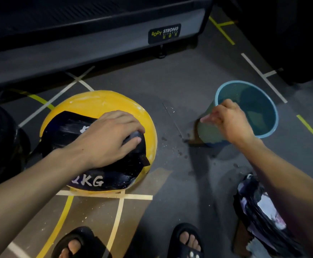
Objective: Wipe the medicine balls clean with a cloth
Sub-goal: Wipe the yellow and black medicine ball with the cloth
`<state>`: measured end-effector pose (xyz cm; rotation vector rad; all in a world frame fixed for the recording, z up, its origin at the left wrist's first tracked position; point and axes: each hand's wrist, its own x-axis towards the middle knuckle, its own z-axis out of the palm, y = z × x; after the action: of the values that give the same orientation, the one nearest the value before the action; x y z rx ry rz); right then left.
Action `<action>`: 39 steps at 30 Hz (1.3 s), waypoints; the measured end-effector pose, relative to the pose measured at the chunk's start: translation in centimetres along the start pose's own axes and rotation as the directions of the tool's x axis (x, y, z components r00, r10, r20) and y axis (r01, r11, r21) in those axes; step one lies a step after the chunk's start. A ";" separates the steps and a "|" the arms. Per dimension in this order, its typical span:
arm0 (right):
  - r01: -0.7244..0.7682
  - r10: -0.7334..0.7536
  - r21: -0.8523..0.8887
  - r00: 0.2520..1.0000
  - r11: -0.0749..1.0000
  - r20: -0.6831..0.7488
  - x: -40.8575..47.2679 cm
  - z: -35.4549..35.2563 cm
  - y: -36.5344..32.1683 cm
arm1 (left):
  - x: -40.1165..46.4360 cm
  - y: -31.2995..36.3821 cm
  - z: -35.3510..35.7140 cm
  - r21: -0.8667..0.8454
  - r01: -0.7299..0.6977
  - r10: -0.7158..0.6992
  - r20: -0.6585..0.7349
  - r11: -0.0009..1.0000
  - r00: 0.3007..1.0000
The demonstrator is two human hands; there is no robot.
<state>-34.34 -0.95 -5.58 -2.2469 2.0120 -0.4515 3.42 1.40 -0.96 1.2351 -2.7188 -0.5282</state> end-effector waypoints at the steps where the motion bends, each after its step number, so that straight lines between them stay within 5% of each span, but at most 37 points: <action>1: -0.014 0.014 0.071 1.000 0.997 -0.007 -0.1 -0.5 -1.2 | -0.3 0.1 -0.4 -0.006 0.002 -0.002 -0.002 1.000 1.000; 3: -0.111 0.106 0.254 0.994 0.961 0.034 -0.2 -1.3 -3.9 | -0.7 0.5 -1.6 -0.053 0.015 -0.016 -0.012 0.998 1.000; 5: -0.285 0.205 0.539 0.957 0.792 0.204 -0.5 -2.6 -7.7 | -1.3 1.1 -3.5 -0.155 0.052 -0.056 -0.020 0.987 0.998; 8: -0.333 0.143 0.743 0.940 0.581 0.309 -1.1 -5.7 -12.9 | -2.3 2.2 -6.4 -0.347 0.178 -0.189 0.000 0.921 0.982; 13: -0.347 0.008 0.857 0.928 0.382 0.373 -2.4 -13.6 -20.8 | -6.0 5.2 -11.4 -0.777 0.341 -0.396 0.129 0.529 0.909; 15: -0.342 -0.038 0.868 0.924 0.361 0.380 -3.3 -16.2 -23.5 | -8.2 7.0 -12.4 -0.858 0.305 -0.391 0.135 0.413 0.910; 19: -0.321 -0.059 0.860 0.926 0.397 0.373 -6.4 -18.3 -27.7 | -12.1 9.3 -12.7 -0.917 0.174 -0.507 -0.036 0.360 0.861; 22: -0.295 -0.120 0.829 0.912 0.476 0.393 -9.2 -18.1 -29.8 | -15.1 10.1 -13.0 -0.953 0.134 -0.540 -0.036 0.273 0.841; 30: -0.009 -0.347 0.787 0.894 0.617 0.282 -14.0 -19.3 -34.0 | -18.7 13.8 -14.4 -0.993 0.030 -0.542 -0.037 0.115 0.839; 39: -0.053 -0.330 0.915 0.923 0.399 0.197 -11.3 -19.4 -32.0 | -16.7 13.9 -14.7 -0.992 -0.088 -0.588 -0.126 0.092 0.799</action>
<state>-10.14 16.66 19.50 -1.5657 0.9228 -0.8364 8.16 18.45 18.50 1.0937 -1.0105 -1.4617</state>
